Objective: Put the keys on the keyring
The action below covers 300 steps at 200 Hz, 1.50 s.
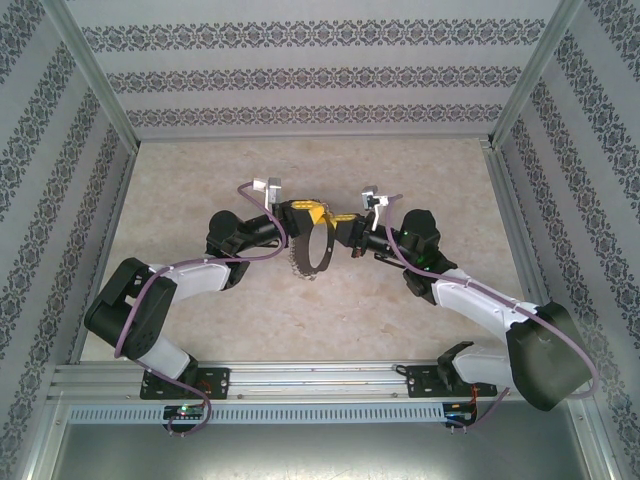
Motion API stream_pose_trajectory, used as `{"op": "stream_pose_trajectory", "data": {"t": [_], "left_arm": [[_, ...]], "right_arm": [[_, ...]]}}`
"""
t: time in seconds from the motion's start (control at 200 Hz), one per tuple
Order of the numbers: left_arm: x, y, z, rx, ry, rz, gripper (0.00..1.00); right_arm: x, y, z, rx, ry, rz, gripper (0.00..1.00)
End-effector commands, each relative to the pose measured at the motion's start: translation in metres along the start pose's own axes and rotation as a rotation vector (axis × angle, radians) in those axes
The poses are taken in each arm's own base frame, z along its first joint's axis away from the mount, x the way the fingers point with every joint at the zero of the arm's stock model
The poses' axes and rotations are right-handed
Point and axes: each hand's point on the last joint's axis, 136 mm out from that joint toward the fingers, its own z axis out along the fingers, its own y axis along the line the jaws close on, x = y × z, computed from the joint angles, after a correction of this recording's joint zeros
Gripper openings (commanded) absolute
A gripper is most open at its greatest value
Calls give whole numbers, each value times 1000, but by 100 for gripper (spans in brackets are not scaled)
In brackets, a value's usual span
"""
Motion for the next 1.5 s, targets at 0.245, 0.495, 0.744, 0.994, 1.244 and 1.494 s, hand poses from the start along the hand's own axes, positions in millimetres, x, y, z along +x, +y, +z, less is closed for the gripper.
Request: {"op": "stream_pose_trajectory", "data": {"t": [0.245,0.495,0.744,0.994,1.244,1.494], "left_arm": [[-26,-14,2,59,-66,72,0],[-25,-14,2,60,-64,72,0],[-26,-15,2,63,-65,64,0],[-27,-17,3,73,-60,49,0],[-27,-15,6,79,-54,8,0],[-29,-13,8,78,-57,-10,0]], "right_arm": [[10,20,1,-52,58,-49,2],[-13,6,-27,52,-27,-62,41],[-44,12,-48,83,-127,-89,41],[-54,26,-34,-19,-125,-63,41],[-54,29,-19,-60,-112,-48,42],[-60,30,-13,-79,-126,-53,43]]}}
